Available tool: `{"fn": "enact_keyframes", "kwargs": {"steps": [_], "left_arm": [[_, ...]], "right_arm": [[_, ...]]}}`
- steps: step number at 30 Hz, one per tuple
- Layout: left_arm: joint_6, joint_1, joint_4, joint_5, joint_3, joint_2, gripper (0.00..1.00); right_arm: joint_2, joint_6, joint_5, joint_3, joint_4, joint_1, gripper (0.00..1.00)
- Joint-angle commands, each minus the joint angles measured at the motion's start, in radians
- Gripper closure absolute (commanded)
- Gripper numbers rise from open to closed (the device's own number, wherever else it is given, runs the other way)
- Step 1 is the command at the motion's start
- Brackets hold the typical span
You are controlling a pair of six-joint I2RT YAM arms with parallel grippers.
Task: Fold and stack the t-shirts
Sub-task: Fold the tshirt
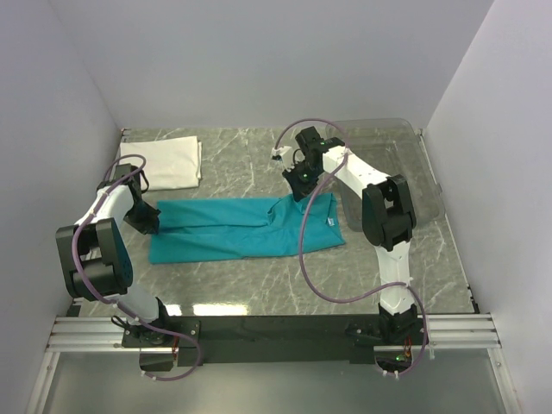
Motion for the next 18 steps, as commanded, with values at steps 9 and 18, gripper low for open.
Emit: {"fn": "enact_keyframes", "kwargs": {"steps": [9, 18], "left_arm": [[0.021, -0.003, 0.030, 0.008, 0.012, -0.001, 0.99], [0.041, -0.002, 0.021, 0.020, 0.044, -0.001, 0.85]], "right_arm": [[-0.042, -0.006, 0.021, -0.004, 0.030, -0.028, 1.00], [-0.051, 0.039, 0.021, -0.024, 0.056, -0.034, 0.62]]}}
